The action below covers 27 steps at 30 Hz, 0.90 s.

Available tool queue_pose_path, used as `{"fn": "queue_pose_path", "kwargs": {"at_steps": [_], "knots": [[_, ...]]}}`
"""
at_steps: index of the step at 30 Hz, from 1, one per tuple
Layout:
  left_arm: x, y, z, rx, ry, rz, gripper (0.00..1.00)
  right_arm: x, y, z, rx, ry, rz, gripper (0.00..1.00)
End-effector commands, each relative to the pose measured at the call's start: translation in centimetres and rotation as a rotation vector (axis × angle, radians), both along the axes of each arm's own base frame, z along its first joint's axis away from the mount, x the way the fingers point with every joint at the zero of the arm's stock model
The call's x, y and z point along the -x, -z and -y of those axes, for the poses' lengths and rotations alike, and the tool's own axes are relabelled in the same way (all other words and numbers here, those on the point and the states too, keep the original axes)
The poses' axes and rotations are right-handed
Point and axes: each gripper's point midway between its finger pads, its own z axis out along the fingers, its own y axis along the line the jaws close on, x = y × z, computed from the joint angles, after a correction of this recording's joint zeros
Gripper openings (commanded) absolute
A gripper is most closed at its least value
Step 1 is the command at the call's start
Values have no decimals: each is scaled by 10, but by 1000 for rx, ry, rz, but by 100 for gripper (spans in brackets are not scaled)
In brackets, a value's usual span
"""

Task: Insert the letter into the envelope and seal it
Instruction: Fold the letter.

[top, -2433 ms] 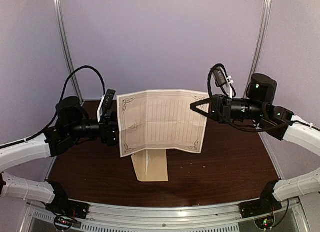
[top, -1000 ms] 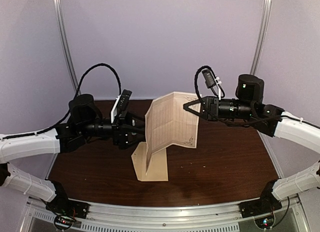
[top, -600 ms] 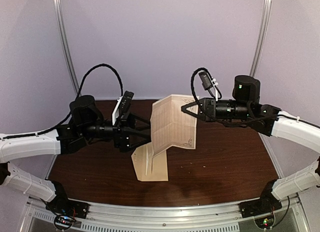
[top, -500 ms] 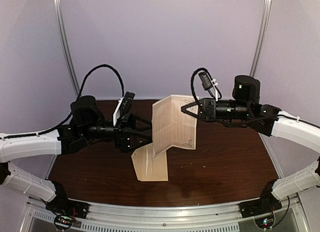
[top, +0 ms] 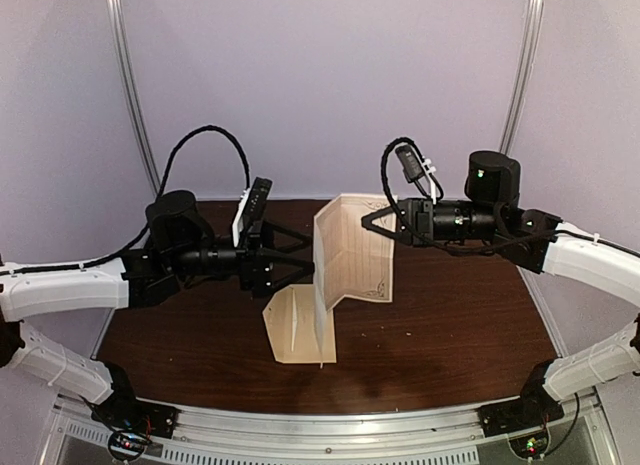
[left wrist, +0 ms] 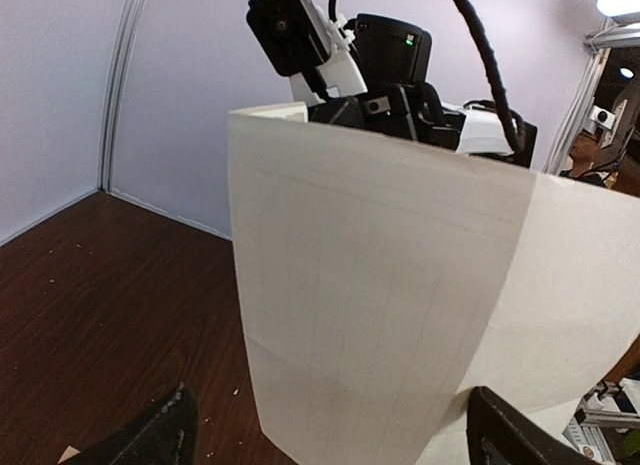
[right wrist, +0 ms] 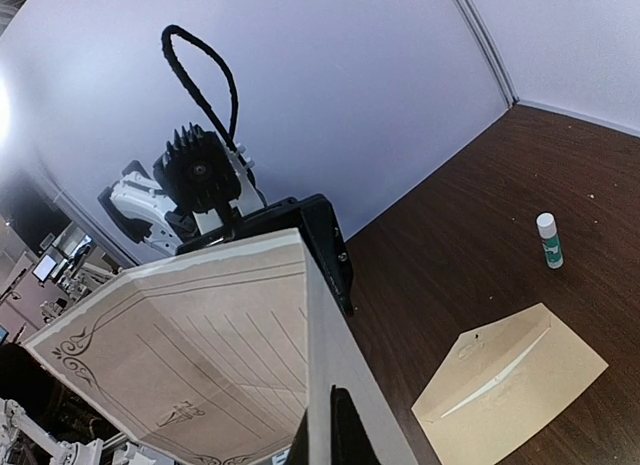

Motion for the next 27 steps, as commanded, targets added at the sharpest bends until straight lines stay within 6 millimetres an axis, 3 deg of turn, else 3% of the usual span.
{"fn": "queue_pose_path", "kwargs": {"at_steps": [1, 9, 12, 27], "knots": [[0, -31, 7, 77, 1, 82, 95, 3, -15, 0, -24, 1, 31, 0], [20, -31, 13, 54, 68, 79, 98, -11, -16, 4, -14, 89, 35, 0], [23, -30, 16, 40, 51, 66, 98, -25, -10, 8, 18, 171, 24, 0], [-6, -15, 13, 12, -136, -41, 98, -46, 9, 17, 109, 296, 6, 0]]}}
